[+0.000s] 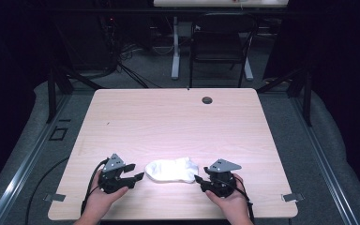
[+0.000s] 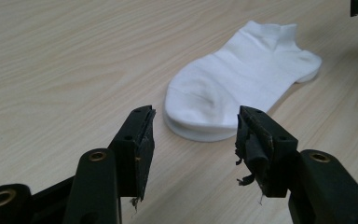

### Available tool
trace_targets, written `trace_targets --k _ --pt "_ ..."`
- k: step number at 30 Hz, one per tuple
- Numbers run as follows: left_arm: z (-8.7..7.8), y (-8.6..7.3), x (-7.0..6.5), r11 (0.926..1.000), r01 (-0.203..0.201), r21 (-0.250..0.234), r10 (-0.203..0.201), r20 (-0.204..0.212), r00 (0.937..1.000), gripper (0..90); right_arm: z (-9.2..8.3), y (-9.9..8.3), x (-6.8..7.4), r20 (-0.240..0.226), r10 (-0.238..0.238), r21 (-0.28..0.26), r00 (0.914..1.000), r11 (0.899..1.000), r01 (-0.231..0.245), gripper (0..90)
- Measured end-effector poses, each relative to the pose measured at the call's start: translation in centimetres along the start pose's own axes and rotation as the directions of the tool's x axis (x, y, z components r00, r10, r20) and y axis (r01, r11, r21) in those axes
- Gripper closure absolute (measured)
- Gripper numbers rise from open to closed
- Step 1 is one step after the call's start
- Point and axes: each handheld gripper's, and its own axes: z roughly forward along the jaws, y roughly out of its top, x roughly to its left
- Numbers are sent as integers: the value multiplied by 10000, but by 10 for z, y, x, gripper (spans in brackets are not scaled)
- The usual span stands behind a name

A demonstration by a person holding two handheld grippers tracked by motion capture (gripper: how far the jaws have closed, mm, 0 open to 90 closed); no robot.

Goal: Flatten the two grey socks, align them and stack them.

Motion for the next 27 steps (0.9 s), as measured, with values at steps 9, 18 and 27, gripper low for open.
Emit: trace_targets --k 9,18,27 --pt "4 -9 10 10000 -5 84 7 -168 9999 474 0 -10 -8 324 120 -183 9994 9998 -114 521" --pt "7 -13 16 9999 -103 -26 103 -223 9997 479 5 -18 -16 451 -8 -48 9990 10000 11 527" --pt "9 -15 16 10000 -65 -24 64 -339 9994 467 9 -22 -20 440 279 49 9986 9996 -282 527"
